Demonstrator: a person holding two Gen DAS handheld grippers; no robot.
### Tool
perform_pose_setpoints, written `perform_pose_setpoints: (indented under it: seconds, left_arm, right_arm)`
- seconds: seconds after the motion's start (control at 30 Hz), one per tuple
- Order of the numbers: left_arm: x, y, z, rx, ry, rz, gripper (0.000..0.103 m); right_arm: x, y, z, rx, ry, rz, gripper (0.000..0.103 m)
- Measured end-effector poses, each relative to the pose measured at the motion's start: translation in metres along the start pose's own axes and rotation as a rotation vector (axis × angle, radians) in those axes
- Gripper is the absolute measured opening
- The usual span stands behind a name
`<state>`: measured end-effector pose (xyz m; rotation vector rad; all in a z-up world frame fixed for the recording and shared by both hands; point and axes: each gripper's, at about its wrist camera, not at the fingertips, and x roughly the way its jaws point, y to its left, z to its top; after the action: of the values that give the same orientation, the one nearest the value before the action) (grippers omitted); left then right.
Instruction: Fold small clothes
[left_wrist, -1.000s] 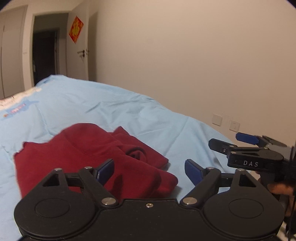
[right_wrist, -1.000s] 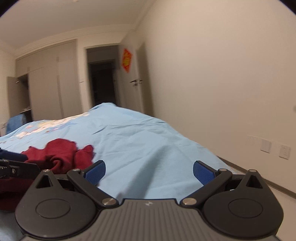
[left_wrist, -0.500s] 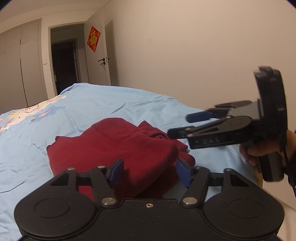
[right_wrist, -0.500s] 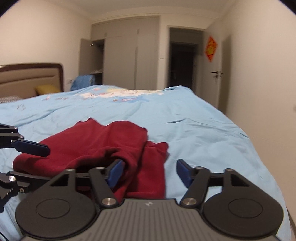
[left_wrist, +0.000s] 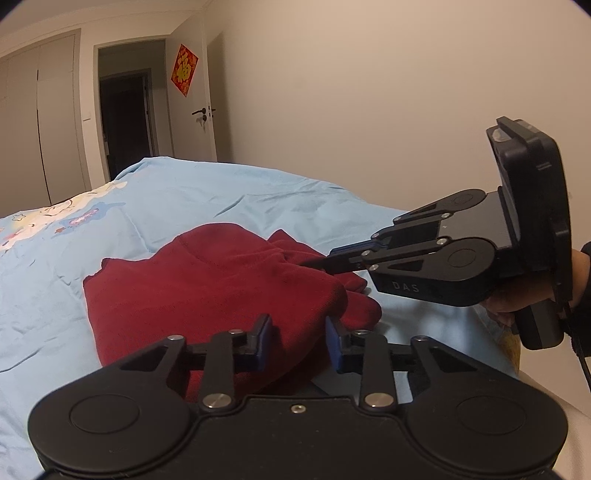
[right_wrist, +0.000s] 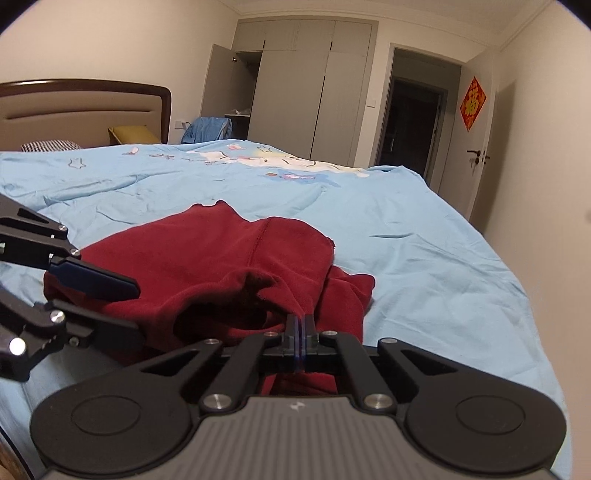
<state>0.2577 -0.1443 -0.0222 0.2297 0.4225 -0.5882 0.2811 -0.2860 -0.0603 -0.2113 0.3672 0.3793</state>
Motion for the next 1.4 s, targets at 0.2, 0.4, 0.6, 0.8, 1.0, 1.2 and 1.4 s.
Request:
perform_pose_setpoints:
  seconds: [0.2,0.4,0.6,0.8,1.0,1.2,1.4]
  left_arm:
    - [0.0,0.0,-0.004,-0.007,0.009,-0.008,0.02]
    - [0.0,0.002,-0.008,-0.016,0.009,-0.021,0.015]
    - [0.002,0.002,-0.008,-0.018,0.013,-0.021,0.014]
    - [0.002,0.0,-0.01,-0.017,0.017,-0.017,0.014]
    - [0.003,0.0,-0.009,-0.022,0.02,-0.019,0.014]
    - [0.005,0.003,-0.012,-0.033,0.021,-0.028,0.013]
    - [0.01,0.004,-0.014,-0.032,0.028,-0.028,0.013]
  right_arm:
    - [-0.007,0.007,-0.003,-0.033,0.004,-0.017,0.0]
    - [-0.016,-0.001,-0.016,0.059,0.025,0.012,0.0]
    - [-0.022,-0.038,-0.005,0.271,-0.028,0.056,0.009]
    - [0.003,-0.049,0.007,0.378,-0.016,0.061,0.033]
    - [0.027,-0.052,0.003,0.526,0.046,0.07,0.033]
    - [0.013,-0.028,-0.005,0.346,0.076,0.055,0.033]
    - [0.004,-0.046,0.002,0.433,0.029,0.063,0.04]
